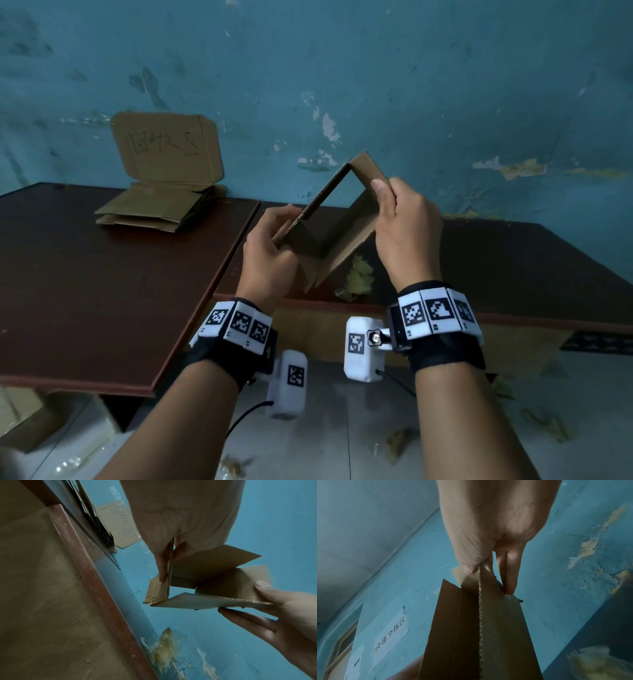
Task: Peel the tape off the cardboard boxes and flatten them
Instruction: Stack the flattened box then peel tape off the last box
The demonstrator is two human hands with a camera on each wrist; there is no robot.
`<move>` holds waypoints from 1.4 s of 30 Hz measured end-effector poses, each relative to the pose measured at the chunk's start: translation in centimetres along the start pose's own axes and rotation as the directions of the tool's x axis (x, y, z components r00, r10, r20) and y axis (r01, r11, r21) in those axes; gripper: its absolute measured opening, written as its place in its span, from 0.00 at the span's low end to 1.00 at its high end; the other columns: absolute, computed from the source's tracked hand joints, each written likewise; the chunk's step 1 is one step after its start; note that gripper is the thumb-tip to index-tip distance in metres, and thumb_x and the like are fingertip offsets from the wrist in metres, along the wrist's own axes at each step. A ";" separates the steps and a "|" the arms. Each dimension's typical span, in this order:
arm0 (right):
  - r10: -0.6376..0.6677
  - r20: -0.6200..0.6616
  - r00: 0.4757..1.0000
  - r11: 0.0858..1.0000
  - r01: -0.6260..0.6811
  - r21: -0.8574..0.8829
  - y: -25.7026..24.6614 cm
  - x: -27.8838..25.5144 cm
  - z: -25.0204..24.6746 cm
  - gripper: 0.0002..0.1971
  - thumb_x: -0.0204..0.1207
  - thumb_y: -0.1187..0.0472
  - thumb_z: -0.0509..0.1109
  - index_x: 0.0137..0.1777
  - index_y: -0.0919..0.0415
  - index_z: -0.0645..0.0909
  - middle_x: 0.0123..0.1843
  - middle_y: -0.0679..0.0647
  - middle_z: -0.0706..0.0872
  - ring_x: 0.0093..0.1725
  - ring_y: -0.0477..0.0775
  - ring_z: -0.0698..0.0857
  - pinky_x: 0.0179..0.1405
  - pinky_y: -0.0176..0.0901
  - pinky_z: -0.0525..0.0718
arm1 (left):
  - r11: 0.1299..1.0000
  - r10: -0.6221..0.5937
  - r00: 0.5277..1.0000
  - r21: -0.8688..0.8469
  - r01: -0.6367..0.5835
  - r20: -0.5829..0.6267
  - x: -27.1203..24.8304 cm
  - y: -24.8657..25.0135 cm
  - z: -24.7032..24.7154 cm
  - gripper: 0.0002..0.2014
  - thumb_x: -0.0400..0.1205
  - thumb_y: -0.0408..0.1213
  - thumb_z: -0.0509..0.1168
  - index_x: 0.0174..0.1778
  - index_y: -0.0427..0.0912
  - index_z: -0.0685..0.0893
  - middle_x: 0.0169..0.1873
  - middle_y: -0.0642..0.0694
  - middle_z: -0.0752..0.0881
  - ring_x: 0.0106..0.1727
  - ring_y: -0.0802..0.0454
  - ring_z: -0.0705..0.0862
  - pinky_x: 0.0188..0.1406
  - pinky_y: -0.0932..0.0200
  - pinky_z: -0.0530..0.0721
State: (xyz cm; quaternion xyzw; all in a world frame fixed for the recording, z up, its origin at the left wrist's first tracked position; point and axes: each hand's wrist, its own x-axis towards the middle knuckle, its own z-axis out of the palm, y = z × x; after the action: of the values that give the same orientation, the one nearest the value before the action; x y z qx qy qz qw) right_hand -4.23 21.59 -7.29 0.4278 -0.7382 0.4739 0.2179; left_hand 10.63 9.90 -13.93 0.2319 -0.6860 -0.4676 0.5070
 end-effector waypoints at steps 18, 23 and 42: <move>0.061 0.322 0.945 0.803 -0.238 0.546 -0.7 -1.0 0.5 0.39 0.82 0.26 0.62 0.91 0.34 0.59 0.94 0.38 0.58 0.92 0.39 0.55 0.89 0.49 0.58 | 0.946 -0.095 0.995 -0.311 0.090 -0.001 0.0 1.9 0.6 0.12 0.88 0.39 0.65 0.63 0.39 0.88 0.60 0.30 0.89 0.65 0.30 0.86 0.71 0.30 0.82; 0.052 0.373 0.926 0.723 -0.293 0.626 -1.3 -1.3 0.6 0.40 0.84 0.26 0.53 0.94 0.39 0.54 0.93 0.33 0.57 0.77 0.14 0.61 0.66 0.12 0.58 | 0.876 -0.194 0.977 -0.434 0.212 0.087 -0.4 2.7 0.9 0.14 0.87 0.45 0.67 0.67 0.48 0.87 0.65 0.44 0.91 0.71 0.44 0.88 0.77 0.40 0.82; -0.114 0.591 0.798 0.940 -0.106 0.324 -3.8 -3.0 5.3 0.26 0.94 0.38 0.35 0.90 0.24 0.37 0.95 0.40 0.34 0.91 0.43 0.29 0.90 0.63 0.30 | 0.800 -0.160 0.954 -0.533 0.275 0.253 -0.4 3.9 1.3 0.25 0.96 0.42 0.56 0.91 0.46 0.67 0.83 0.44 0.79 0.82 0.48 0.81 0.83 0.44 0.78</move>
State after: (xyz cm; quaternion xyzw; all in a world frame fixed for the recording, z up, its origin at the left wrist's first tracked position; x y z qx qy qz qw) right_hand 1.00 17.45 -9.94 0.5884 -0.6745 0.4334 -0.1043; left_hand 10.22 12.48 -10.72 0.1031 -0.5327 -0.7242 0.4255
